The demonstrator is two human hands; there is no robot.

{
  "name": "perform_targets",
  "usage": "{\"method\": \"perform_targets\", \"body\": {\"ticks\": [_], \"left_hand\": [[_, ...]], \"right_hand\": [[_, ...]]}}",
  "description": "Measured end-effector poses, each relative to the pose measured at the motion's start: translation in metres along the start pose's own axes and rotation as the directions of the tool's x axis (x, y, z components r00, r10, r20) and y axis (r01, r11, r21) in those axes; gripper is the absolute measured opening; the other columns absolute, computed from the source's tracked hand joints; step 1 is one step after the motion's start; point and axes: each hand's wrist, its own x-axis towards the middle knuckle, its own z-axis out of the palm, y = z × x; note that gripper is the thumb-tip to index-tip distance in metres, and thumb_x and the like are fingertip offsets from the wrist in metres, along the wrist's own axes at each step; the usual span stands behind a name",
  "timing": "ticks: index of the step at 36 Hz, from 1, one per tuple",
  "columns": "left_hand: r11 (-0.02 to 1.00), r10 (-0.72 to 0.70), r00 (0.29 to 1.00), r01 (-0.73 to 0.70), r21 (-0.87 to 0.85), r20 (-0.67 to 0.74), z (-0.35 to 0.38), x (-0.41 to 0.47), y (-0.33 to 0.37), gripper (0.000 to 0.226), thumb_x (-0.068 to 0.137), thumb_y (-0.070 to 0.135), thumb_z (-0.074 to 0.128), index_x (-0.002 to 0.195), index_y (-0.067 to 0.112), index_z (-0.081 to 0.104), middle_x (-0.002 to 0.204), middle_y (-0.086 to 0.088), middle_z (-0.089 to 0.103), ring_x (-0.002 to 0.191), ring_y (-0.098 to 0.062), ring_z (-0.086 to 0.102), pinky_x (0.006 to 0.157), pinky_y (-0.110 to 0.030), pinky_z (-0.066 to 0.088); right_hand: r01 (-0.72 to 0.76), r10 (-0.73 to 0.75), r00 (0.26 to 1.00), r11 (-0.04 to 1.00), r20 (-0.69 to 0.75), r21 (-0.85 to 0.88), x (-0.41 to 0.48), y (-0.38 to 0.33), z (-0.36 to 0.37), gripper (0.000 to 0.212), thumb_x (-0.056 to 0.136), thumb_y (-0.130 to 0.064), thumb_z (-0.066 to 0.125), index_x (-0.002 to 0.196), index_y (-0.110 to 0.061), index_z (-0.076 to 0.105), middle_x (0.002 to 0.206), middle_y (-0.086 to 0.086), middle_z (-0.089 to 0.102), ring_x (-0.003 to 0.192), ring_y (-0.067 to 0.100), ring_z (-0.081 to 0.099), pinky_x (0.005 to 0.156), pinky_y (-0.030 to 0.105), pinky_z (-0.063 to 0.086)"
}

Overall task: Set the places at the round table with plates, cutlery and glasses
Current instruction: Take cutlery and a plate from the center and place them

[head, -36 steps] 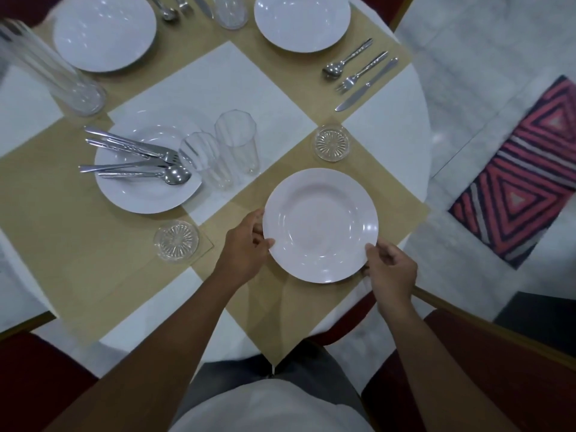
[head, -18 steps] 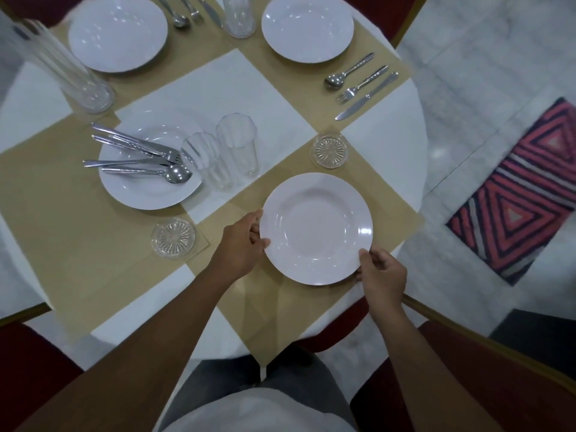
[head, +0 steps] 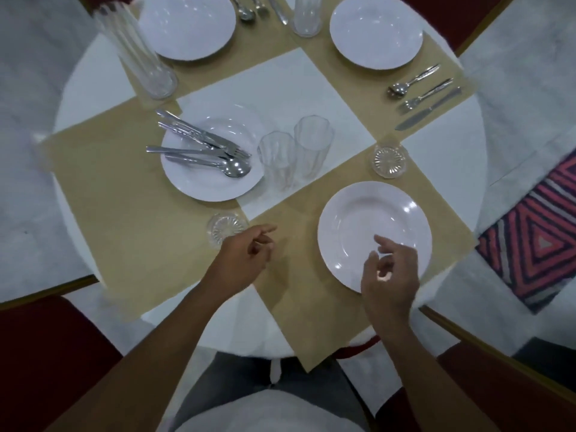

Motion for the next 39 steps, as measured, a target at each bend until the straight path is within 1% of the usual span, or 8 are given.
{"method": "perform_targets", "body": {"ticks": [5,12,14,19,24,29,33,39], "left_hand": [[0.996,0.056,0.991,-0.046,0.082,-0.124,-0.064,0.015,0.005,0.033,0.090,0.014,0.064,0.118,0.032,0.067,0.090,0.010,0.071,0.076,-0.010,0.069,0.072,-0.017,0.055],[0.937,0.220,0.935,-0.124,0.326,-0.277,-0.136,0.065,0.013,0.023,0.093,0.011,0.061,0.113,0.017,0.072,0.095,0.001,0.070,0.068,-0.005,0.058,0.070,-0.007,0.046],[0.880,0.296,0.918,-0.154,0.450,-0.264,-0.153,0.083,0.016,0.022,0.094,0.009,0.059,0.112,0.012,0.072,0.098,-0.002,0.070,0.073,-0.010,0.059,0.074,-0.009,0.045],[0.687,0.319,0.941,-0.151,0.711,-0.108,-0.184,0.128,0.022,0.023,0.091,0.011,0.061,0.111,0.010,0.072,0.107,-0.014,0.069,0.103,-0.036,0.059,0.091,-0.044,0.047],[0.542,0.232,0.973,-0.112,0.833,-0.020,-0.188,0.154,0.031,0.020,0.093,0.026,0.060,0.106,0.027,0.075,0.109,-0.003,0.069,0.113,-0.032,0.053,0.095,-0.043,0.039],[0.494,0.180,0.983,-0.121,0.861,0.034,-0.189,0.162,0.030,0.015,0.092,0.031,0.061,0.083,0.034,0.072,0.088,0.004,0.070,0.105,-0.028,0.052,0.089,-0.041,0.031],[0.480,0.167,0.986,-0.088,0.873,0.008,-0.191,0.165,0.029,0.015,0.093,0.036,0.060,0.094,0.037,0.075,0.088,0.008,0.069,0.109,-0.025,0.050,0.091,-0.041,0.028],[0.452,0.188,0.982,-0.081,0.888,-0.006,-0.201,0.165,0.027,0.016,0.091,0.031,0.060,0.085,0.034,0.074,0.087,0.008,0.070,0.109,-0.024,0.046,0.086,-0.038,0.022]], "right_hand": [[0.221,-0.230,0.959,0.973,0.164,0.068,-0.019,-0.047,0.068,0.025,0.089,0.005,0.066,0.104,-0.014,0.072,0.092,-0.005,0.062,0.077,0.003,0.059,0.067,0.011,0.046],[0.147,-0.192,0.933,0.975,0.305,0.165,-0.028,-0.101,0.142,0.023,0.089,0.001,0.066,0.096,-0.020,0.074,0.086,-0.015,0.063,0.070,0.004,0.059,0.066,0.008,0.040],[0.127,-0.175,0.929,0.978,0.325,0.165,-0.027,-0.111,0.155,0.023,0.089,-0.001,0.066,0.096,-0.022,0.074,0.084,-0.017,0.062,0.069,0.004,0.059,0.066,0.007,0.040],[0.104,-0.153,0.923,0.983,0.354,0.152,-0.017,-0.125,0.174,0.023,0.089,-0.003,0.064,0.097,-0.023,0.073,0.087,-0.020,0.062,0.071,0.004,0.059,0.067,0.006,0.041],[0.035,-0.091,0.923,0.987,0.374,0.155,-0.008,-0.128,0.182,0.021,0.092,-0.007,0.062,0.102,-0.021,0.073,0.093,-0.013,0.067,0.071,0.008,0.061,0.068,0.010,0.044],[0.000,-0.059,0.926,0.987,0.373,0.159,-0.001,-0.128,0.187,0.023,0.093,-0.005,0.062,0.104,-0.020,0.074,0.085,-0.018,0.063,0.068,0.004,0.059,0.065,0.007,0.042],[-0.011,-0.054,0.926,0.985,0.373,0.169,0.003,-0.127,0.193,0.024,0.093,-0.004,0.061,0.106,-0.020,0.074,0.081,-0.020,0.060,0.063,0.003,0.057,0.064,0.007,0.041],[-0.038,-0.038,0.922,0.982,0.385,0.187,0.008,-0.129,0.203,0.024,0.094,-0.008,0.059,0.106,-0.024,0.073,0.080,-0.017,0.061,0.062,0.007,0.056,0.063,0.009,0.041]]}}
